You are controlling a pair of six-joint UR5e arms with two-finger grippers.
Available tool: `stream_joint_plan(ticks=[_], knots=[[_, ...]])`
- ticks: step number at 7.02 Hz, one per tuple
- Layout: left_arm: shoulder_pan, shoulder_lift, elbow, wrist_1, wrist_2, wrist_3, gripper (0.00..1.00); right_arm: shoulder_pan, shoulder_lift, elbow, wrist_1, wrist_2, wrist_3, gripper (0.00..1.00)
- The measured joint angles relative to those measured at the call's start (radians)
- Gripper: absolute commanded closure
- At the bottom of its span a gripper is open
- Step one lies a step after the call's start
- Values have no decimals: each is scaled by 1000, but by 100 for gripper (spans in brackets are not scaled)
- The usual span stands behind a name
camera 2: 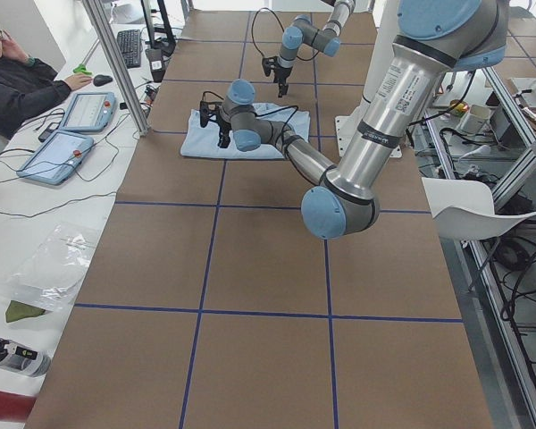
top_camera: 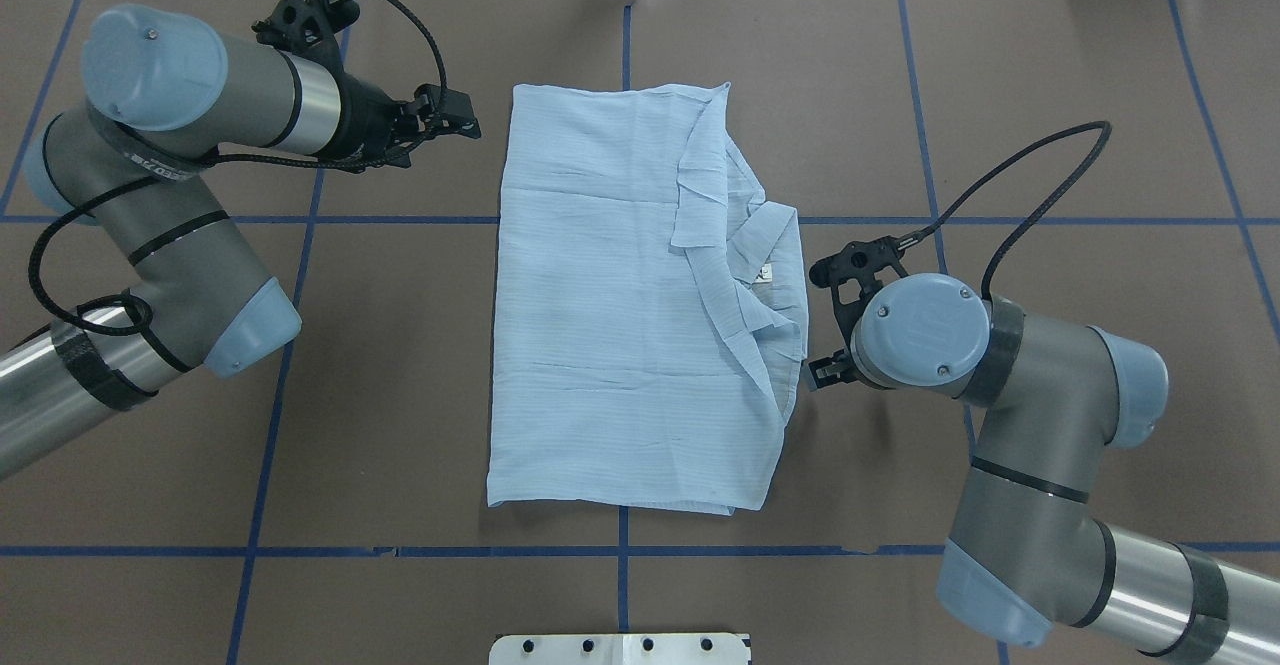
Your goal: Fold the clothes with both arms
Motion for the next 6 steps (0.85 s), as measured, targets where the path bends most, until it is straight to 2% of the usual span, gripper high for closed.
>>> stream_joint_plan(ticks=[1,4,6], knots=[[1,0,0,0,0,1,0,17,52,-17,0,5,-10,0],[1,1,17,-8,-1,4,0,25,253,-174,4,-1,-24,0],[0,-2,18,-11,-2,4,0,19,311,-259,5,-7,-61,0]])
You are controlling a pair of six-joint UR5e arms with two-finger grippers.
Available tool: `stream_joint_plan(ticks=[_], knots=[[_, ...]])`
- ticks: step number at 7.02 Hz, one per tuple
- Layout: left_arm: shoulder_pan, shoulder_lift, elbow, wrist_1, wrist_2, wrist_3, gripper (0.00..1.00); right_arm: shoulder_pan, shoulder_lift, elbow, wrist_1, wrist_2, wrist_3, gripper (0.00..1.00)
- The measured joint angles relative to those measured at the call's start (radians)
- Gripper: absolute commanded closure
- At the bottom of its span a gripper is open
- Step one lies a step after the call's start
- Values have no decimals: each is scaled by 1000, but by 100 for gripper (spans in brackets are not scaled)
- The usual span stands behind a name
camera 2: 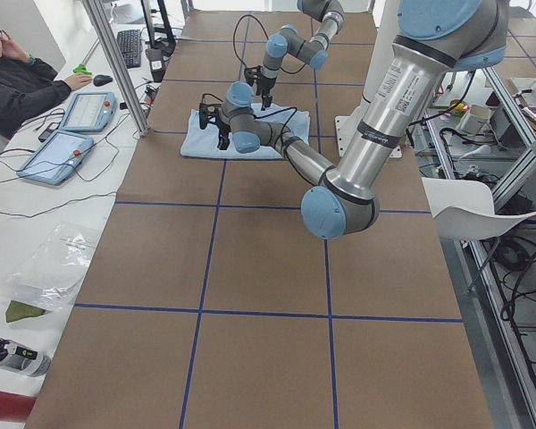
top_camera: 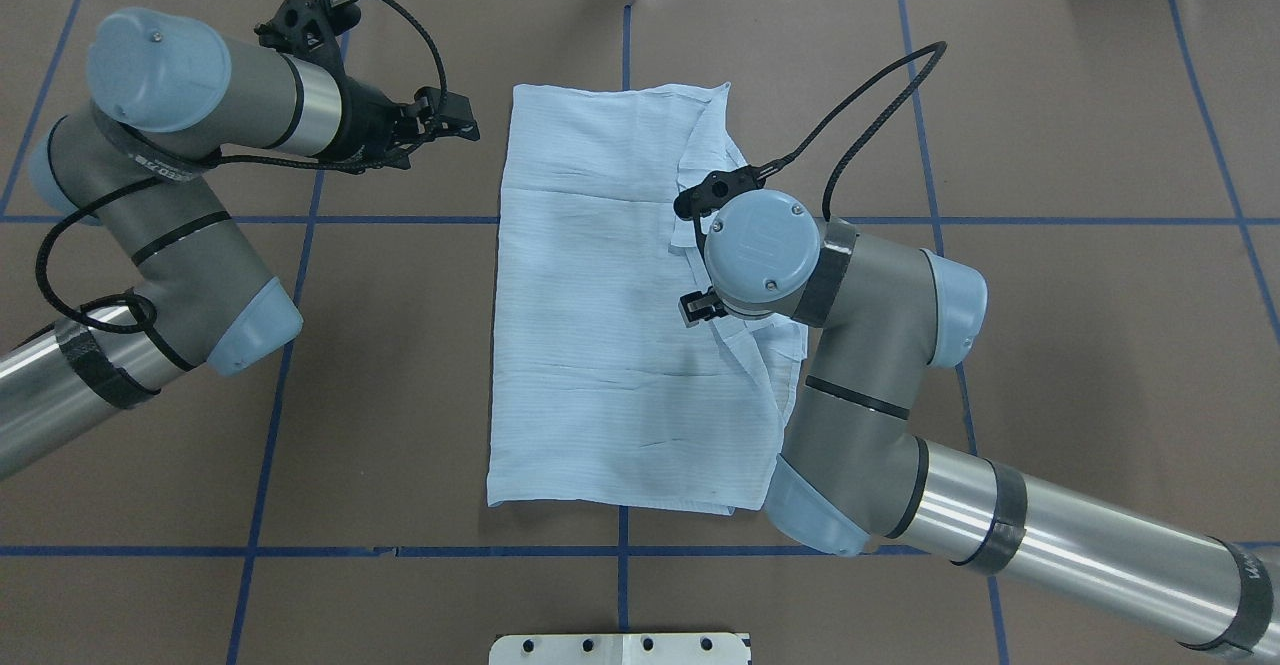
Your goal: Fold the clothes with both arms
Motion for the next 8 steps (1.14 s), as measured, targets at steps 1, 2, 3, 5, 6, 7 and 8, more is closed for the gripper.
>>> stream_joint_plan(ticks=[1,2,3,5,6,7,8], knots=[[0,-1,0,0,0,0,0,-8,8,-22,1,-1,-13,0],[0,-1,0,-1,0,0,0,-15,11,-41,1,0,-20,0],[0,-1,0,-1,0,-1,0,-19,11,-55,1,3,-28,0],[0,-1,0,-2,0,-1,0,-21,7,-64,1,9,-43,0],[0,-1,0,-3,0,-1,0,-23,4,-68,0,10,-46,0],[0,-1,1,-3,0,-1,0,-25,3,-73,0,11,-47,0],[0,-1,1,-3,0,-1,0,-26,2,-79,0,12,-47,0]])
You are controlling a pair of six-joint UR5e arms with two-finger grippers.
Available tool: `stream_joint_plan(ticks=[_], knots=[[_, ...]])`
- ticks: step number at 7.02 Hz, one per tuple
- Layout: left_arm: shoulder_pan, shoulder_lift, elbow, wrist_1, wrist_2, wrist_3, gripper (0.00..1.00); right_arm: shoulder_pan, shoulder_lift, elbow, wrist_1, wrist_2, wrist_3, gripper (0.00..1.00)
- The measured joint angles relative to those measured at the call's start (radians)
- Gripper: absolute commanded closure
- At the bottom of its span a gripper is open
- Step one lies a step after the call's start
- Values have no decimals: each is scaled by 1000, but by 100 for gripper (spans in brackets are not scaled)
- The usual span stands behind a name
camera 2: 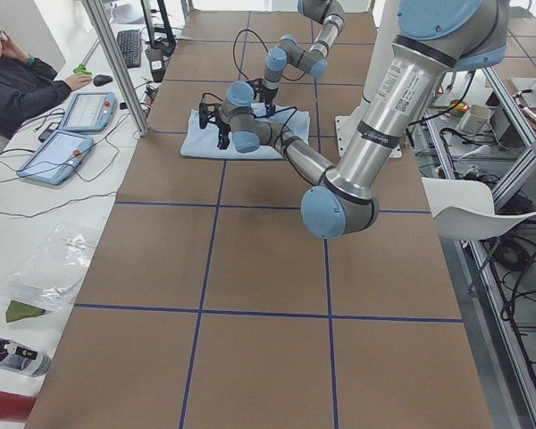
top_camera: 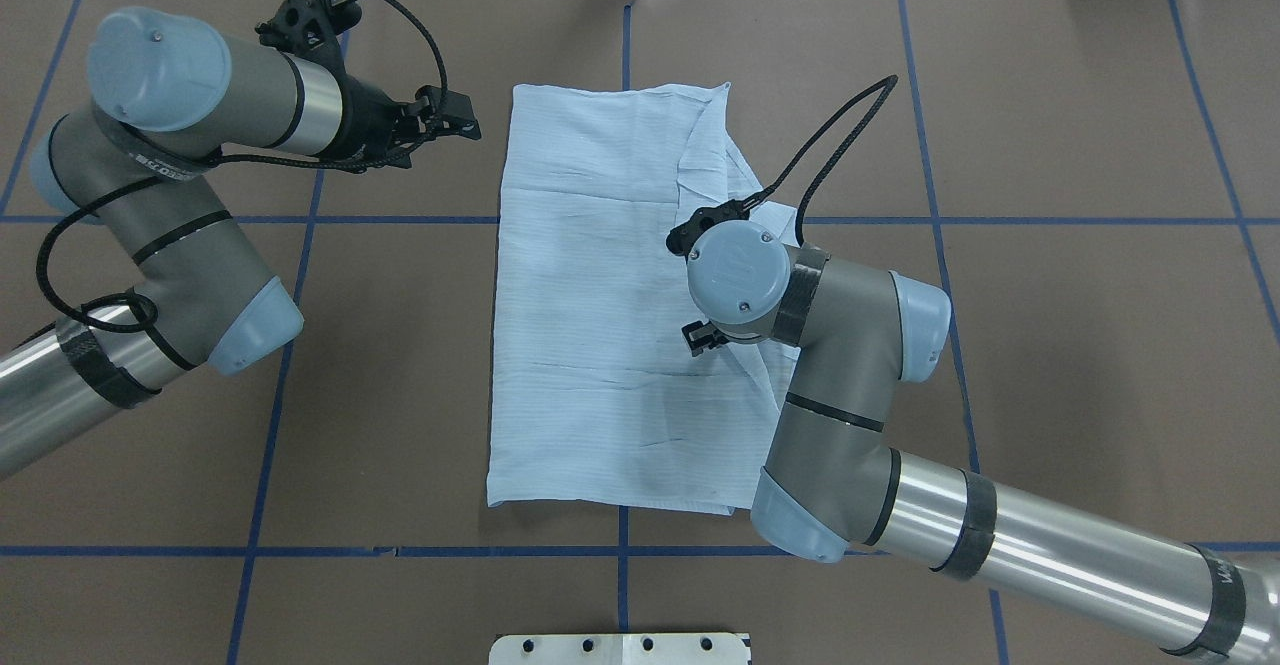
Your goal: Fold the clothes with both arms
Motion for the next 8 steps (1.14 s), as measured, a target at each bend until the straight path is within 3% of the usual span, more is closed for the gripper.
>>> stream_joint_plan(ticks=[4,8], knots=[[1,-4,0,-1,0,-3,0,31,-16,-2,0,27,-45,0],[3,-10,0,1,0,-6,0,147,-117,21,1,74,-167,0]])
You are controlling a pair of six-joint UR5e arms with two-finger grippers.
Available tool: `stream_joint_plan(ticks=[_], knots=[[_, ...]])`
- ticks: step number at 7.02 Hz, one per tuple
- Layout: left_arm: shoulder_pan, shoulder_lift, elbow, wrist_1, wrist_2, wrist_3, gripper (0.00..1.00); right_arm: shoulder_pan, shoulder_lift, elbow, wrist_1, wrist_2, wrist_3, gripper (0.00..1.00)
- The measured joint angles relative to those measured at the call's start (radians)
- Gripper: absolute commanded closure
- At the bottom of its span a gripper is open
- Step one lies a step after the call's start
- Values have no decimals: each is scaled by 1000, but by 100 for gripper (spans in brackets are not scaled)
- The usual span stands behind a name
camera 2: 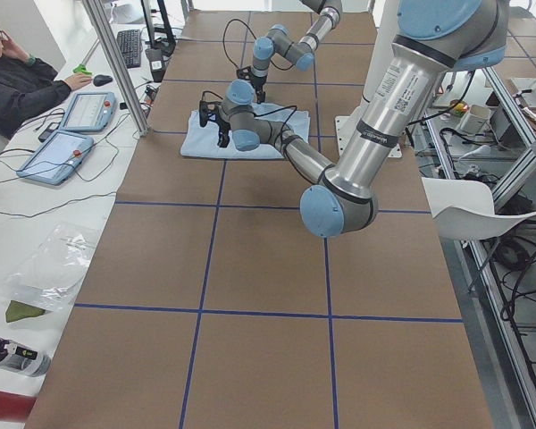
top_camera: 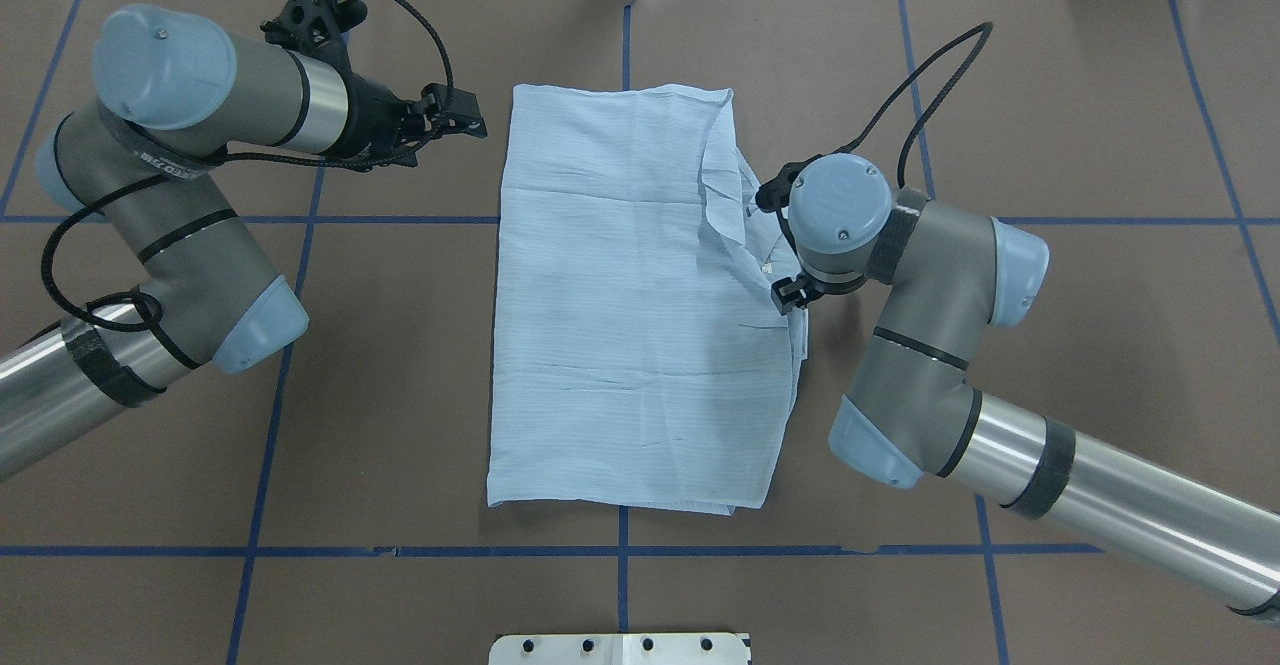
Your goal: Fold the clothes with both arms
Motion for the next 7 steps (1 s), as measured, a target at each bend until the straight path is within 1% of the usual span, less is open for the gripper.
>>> stream_joint_plan(ticks=[2,3,4,5,6,7], knots=[[0,-4,0,4,0,-2,0,67,-35,37,0,45,-58,0],[0,-4,-1,5,0,-2,0,89,-21,57,1,72,-62,0],[0,-5,-1,5,0,-1,0,97,17,57,2,84,-59,0],[0,-4,-1,3,0,-1,0,99,75,24,10,85,-57,0],[0,-3,-2,2,0,0,0,97,131,-38,52,83,-52,0],[-1,-3,-3,5,0,2,0,94,180,-116,124,81,-39,0]])
